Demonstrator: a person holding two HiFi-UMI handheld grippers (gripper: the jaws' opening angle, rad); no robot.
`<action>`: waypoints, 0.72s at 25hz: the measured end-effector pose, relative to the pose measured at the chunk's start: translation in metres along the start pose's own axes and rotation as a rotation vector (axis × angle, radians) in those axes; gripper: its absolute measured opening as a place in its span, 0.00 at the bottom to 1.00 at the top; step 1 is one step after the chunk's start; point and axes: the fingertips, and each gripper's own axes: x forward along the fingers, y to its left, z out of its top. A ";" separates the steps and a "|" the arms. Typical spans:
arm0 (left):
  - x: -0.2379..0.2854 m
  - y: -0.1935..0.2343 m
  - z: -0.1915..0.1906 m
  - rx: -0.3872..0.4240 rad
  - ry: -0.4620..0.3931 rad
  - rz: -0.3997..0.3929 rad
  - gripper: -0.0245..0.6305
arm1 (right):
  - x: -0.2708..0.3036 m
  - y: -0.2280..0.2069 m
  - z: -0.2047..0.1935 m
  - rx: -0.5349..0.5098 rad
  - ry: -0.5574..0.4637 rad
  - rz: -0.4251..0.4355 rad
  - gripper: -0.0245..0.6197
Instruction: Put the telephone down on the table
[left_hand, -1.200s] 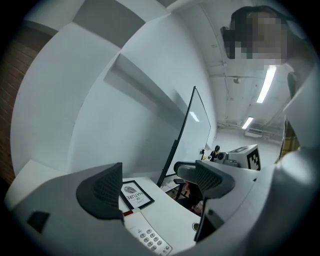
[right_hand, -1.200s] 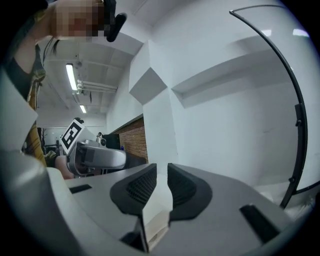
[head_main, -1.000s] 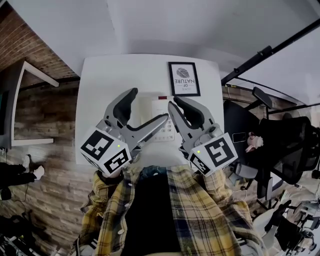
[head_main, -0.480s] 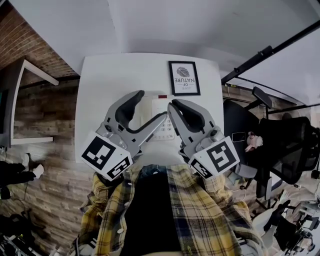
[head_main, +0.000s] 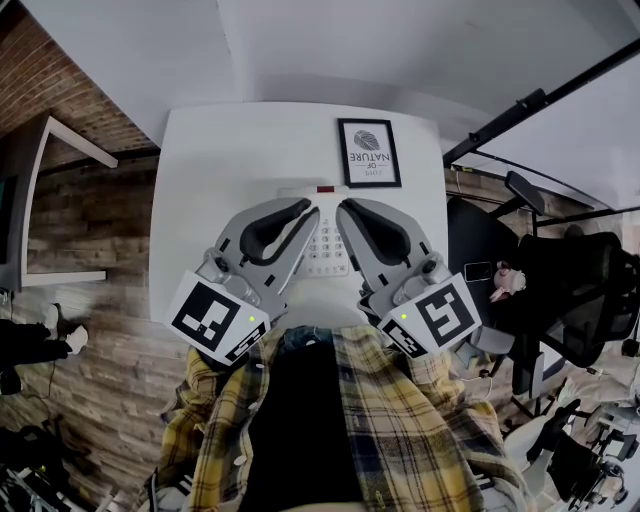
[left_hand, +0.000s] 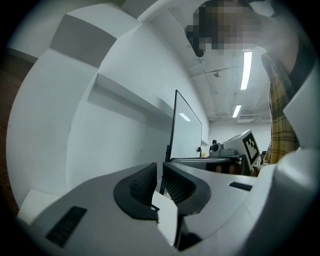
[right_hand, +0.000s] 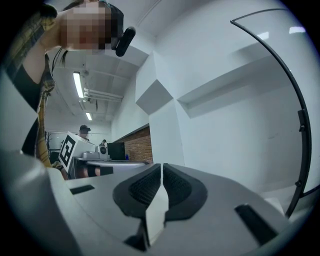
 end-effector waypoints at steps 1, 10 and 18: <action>-0.001 -0.001 -0.001 0.006 0.004 -0.001 0.11 | 0.000 0.001 0.000 -0.004 0.001 0.001 0.09; -0.001 -0.007 -0.007 0.017 0.029 -0.019 0.07 | 0.000 0.009 -0.006 -0.021 0.023 0.026 0.08; 0.000 -0.008 -0.007 0.015 0.028 -0.023 0.06 | 0.000 0.008 -0.006 -0.027 0.030 0.028 0.08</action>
